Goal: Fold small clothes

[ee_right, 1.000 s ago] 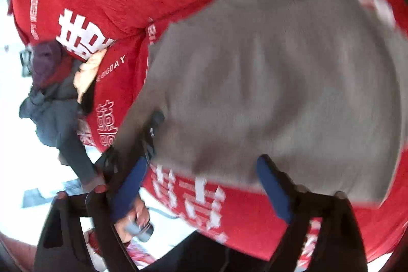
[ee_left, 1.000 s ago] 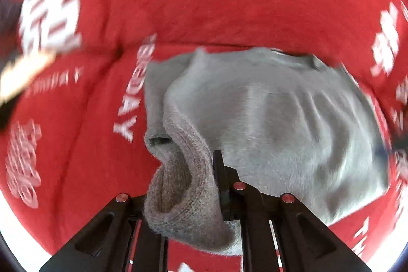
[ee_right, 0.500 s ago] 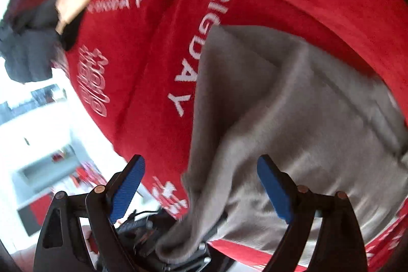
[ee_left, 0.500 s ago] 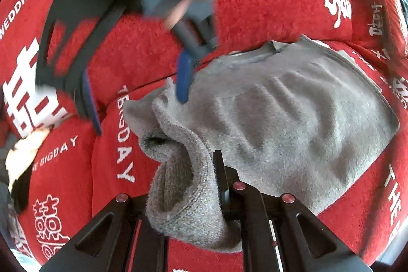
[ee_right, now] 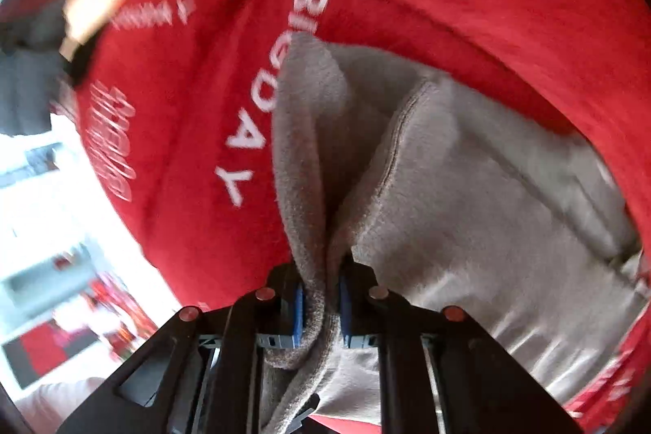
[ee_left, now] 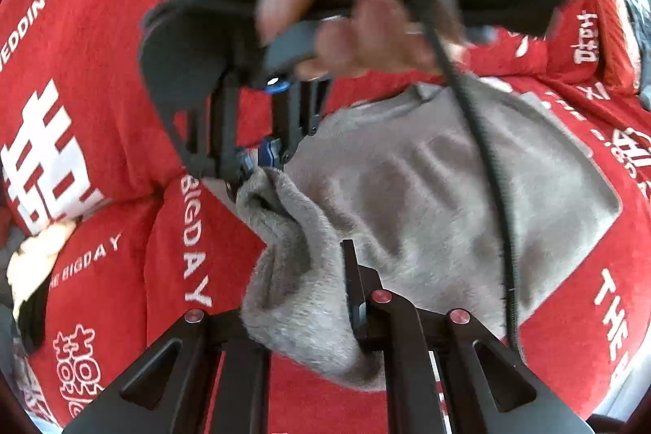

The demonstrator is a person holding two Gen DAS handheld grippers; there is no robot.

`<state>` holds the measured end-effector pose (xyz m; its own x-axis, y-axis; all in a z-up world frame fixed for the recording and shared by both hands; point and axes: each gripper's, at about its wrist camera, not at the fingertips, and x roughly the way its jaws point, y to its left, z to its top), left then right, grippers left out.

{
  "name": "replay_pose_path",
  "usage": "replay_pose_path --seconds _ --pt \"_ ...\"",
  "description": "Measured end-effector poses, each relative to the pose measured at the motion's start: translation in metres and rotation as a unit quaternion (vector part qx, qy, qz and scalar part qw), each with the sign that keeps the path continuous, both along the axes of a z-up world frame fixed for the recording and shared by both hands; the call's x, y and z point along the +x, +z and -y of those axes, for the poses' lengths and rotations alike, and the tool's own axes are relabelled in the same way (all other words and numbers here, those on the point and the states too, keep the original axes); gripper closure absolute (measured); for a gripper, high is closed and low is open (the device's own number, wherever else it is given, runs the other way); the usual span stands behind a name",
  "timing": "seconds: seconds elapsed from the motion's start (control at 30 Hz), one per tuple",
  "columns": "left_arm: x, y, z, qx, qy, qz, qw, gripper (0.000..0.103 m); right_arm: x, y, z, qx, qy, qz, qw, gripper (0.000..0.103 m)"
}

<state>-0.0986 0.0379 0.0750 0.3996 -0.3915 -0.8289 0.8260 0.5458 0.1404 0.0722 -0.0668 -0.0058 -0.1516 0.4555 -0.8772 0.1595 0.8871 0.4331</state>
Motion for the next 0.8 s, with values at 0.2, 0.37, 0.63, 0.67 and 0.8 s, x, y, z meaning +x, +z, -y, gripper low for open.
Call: replay_pose_path --seconds 0.2,0.37,0.63,0.67,0.8 --pt "-0.032 0.041 0.025 -0.032 -0.042 0.008 0.9986 0.089 -0.066 0.057 0.068 0.116 -0.11 0.105 0.981 0.088" --pt "-0.071 0.069 0.068 -0.055 -0.104 0.023 0.9927 0.089 -0.14 0.097 0.136 0.157 -0.192 0.199 0.948 0.088" --pt "-0.148 0.058 0.157 -0.055 -0.215 0.021 0.9748 0.089 -0.274 0.09 0.265 0.155 -0.348 0.251 0.89 0.089" --pt "-0.158 0.049 0.168 -0.048 -0.225 0.016 0.9729 0.089 -0.289 0.079 0.277 0.145 -0.365 0.245 0.887 0.089" --pt "-0.186 0.002 0.202 -0.004 -0.251 -0.008 0.9679 0.089 -0.328 0.013 0.304 0.119 -0.424 0.19 0.878 0.088"
